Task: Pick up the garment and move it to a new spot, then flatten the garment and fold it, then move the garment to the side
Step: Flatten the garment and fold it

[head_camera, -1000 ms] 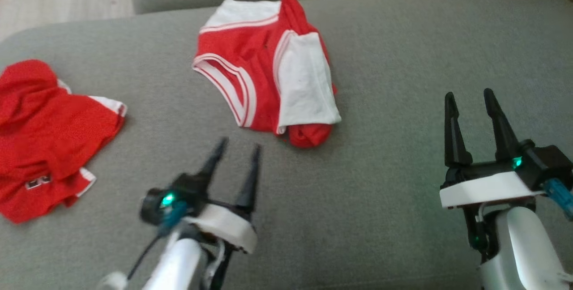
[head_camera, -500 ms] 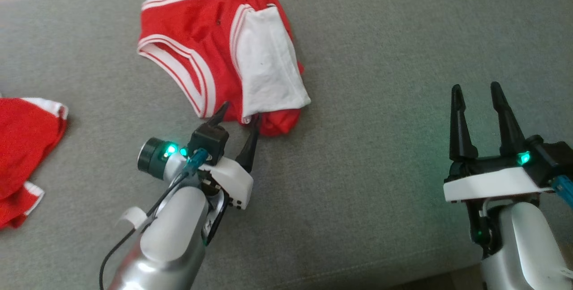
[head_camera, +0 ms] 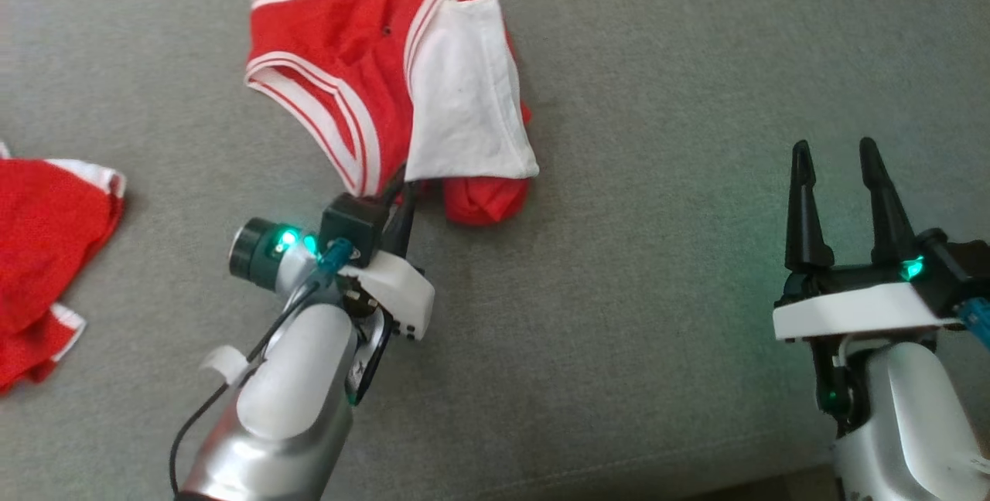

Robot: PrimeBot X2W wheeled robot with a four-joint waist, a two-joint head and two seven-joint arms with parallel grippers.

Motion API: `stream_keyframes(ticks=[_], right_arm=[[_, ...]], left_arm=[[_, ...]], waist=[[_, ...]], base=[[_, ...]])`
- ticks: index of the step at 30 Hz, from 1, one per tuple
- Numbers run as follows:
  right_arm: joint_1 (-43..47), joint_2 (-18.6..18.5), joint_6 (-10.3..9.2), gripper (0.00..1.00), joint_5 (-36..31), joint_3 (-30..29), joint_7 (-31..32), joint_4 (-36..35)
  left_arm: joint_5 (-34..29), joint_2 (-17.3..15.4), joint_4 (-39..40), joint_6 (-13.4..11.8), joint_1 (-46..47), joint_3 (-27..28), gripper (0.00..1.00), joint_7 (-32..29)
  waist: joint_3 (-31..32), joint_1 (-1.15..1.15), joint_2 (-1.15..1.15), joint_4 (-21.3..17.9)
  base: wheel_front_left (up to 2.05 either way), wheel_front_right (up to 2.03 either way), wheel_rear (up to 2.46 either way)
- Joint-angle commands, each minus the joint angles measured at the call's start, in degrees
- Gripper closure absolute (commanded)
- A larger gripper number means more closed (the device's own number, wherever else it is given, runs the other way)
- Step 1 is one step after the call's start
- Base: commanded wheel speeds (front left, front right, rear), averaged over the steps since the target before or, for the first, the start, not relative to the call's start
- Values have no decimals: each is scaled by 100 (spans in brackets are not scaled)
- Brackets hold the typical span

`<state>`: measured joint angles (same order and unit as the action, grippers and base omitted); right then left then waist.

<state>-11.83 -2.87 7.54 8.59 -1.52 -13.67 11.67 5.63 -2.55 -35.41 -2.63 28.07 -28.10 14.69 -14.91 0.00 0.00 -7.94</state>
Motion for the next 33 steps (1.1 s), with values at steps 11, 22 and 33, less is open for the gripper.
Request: stream_keyframes(ticks=[11,22,33], right_arm=[[6,-1,-5,0,61,162,-86,256],[140,-1,-5,0,139,258,-106,562],[123,-1,-5,0,124,408,-115,716]], left_arm=[[-48,-529,2016,-631,-472,1013,100,30],[0,-1162,2804,-478,-1440,1386,100,29],[-225,-1284,1523,-327,-1841,834,0,-664]], waist=[[810,0,0,844],[1150,0,0,1465],[1183,0,0,1561]], base=[[0,0,0],[0,0,0],[0,0,0]])
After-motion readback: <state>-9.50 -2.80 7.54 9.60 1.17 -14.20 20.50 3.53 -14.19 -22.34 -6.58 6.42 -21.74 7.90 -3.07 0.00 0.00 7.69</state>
